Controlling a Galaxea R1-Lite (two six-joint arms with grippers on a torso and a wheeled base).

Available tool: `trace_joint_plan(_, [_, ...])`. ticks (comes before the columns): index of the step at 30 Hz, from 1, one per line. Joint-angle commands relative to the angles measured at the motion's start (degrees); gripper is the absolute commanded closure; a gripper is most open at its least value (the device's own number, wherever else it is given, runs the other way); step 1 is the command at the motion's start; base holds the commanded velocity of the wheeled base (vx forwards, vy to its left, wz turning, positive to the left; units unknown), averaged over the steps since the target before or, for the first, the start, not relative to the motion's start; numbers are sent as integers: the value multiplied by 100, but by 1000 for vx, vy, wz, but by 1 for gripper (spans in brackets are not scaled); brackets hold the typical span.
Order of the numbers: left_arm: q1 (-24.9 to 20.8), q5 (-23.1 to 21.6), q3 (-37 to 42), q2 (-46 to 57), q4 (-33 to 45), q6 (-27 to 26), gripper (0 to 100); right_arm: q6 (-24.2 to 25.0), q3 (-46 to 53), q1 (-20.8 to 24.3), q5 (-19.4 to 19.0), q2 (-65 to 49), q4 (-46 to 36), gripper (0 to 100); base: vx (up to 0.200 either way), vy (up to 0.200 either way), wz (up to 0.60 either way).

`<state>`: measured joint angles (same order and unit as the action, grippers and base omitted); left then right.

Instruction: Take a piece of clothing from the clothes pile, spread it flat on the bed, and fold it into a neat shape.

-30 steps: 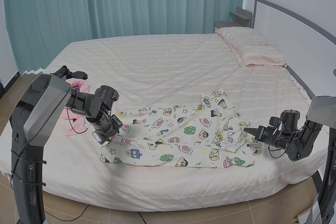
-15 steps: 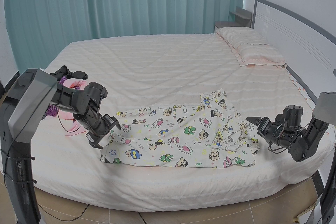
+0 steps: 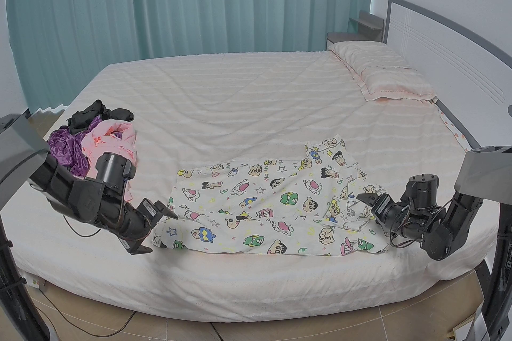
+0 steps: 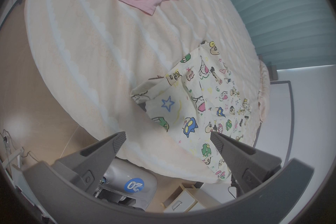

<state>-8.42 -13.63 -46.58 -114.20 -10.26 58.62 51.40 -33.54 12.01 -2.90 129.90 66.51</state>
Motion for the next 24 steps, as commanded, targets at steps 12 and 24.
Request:
trace_joint_plan(12, [-19,-87,562,328,-336,70,0,-59,-663,56,132,659,-279,0,0,0,0])
trace_joint_plan(24, [-19,-78,571,328,-336,70,0,-59,-426,47,457,518,-209,100,0,0,0])
